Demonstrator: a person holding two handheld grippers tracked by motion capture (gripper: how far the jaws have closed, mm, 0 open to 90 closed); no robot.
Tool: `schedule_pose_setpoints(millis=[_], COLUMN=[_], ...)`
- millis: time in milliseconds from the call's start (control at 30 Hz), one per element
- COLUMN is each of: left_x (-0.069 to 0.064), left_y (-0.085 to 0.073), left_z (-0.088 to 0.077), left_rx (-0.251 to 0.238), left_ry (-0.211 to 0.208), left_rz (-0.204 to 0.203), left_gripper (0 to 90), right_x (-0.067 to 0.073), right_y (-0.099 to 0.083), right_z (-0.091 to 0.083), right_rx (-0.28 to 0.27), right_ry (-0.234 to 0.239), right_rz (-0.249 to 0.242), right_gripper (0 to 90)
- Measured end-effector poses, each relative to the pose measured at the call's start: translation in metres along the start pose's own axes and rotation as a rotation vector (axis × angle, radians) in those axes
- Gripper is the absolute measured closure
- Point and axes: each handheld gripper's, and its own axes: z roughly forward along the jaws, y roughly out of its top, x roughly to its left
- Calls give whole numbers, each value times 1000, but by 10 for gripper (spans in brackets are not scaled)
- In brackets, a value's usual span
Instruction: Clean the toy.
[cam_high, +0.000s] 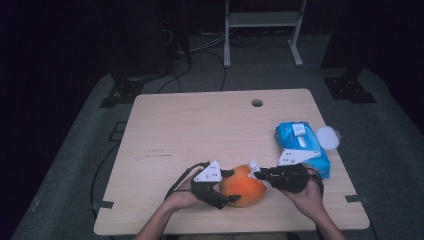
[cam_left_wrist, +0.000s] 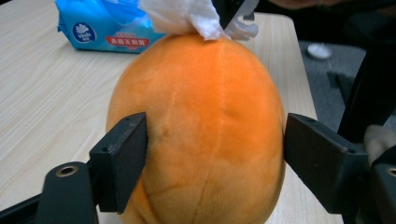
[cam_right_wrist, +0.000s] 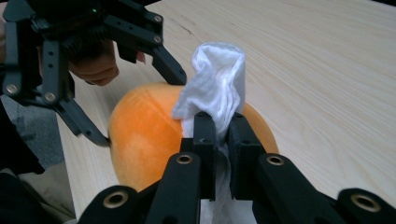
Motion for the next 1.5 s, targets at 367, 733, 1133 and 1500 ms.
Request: schedule_pose_setpoints(millis=[367,733,1133,1500], left_x=[-2,-13,-11,-13], left_y=[-1,5,5,13], left_z=[7,10,8,15], left_rx=[38,34,26,13], left_ry=[43,62,68,99], left_rz=[-1,75,33,-3], left_gripper=[193,217,249,293], right_x=[2,-19,-3,21], right_y=[2,-11,1,14], right_z=[0,-11,-5,4], right_rx=[-20,18,28,-19], right_ry=[21,-34,-26,71], right_rz=[5,52,-9,-29], right_gripper=[826,826,831,832])
